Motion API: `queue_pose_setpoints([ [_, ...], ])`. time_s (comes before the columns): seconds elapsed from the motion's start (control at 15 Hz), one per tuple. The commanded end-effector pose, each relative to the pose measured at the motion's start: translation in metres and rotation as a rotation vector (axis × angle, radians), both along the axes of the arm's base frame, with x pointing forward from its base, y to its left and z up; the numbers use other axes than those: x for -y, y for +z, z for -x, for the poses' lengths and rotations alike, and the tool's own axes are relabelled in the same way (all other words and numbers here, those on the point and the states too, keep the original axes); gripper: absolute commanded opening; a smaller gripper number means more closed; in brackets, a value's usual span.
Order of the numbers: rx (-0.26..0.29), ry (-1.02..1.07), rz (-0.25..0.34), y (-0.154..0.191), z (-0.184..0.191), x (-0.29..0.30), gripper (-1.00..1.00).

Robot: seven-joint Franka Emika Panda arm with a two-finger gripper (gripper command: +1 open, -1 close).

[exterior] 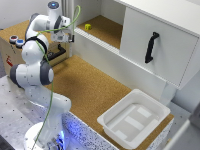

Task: Put the purple block on top of the drawer

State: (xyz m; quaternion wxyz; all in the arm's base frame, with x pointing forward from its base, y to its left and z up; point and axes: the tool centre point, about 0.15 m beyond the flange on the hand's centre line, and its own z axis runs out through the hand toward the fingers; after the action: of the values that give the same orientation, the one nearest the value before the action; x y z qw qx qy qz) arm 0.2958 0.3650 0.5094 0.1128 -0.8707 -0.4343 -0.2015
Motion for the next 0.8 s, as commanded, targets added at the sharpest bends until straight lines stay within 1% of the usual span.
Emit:
queue_pose_setpoints([
  [0.0,-0.015,0.246,-0.134,-0.021,0.035,-0.032,-1.0],
  [0.2,-0.026,0.39,-0.156,-0.035,0.038,-0.052,-1.0],
  [0.33,-0.028,0.497,-0.169,-0.038,0.037,-0.064,-1.0],
  [0.4,-0.021,0.542,-0.157,-0.042,0.038,-0.069,-1.0],
  [0.53,-0.025,0.603,-0.154,-0.052,0.036,-0.08,-1.0],
  [0.67,-0.031,0.627,-0.166,-0.057,0.031,-0.089,-1.0],
  [0.73,-0.044,0.622,-0.179,-0.06,0.025,-0.092,-1.0],
])
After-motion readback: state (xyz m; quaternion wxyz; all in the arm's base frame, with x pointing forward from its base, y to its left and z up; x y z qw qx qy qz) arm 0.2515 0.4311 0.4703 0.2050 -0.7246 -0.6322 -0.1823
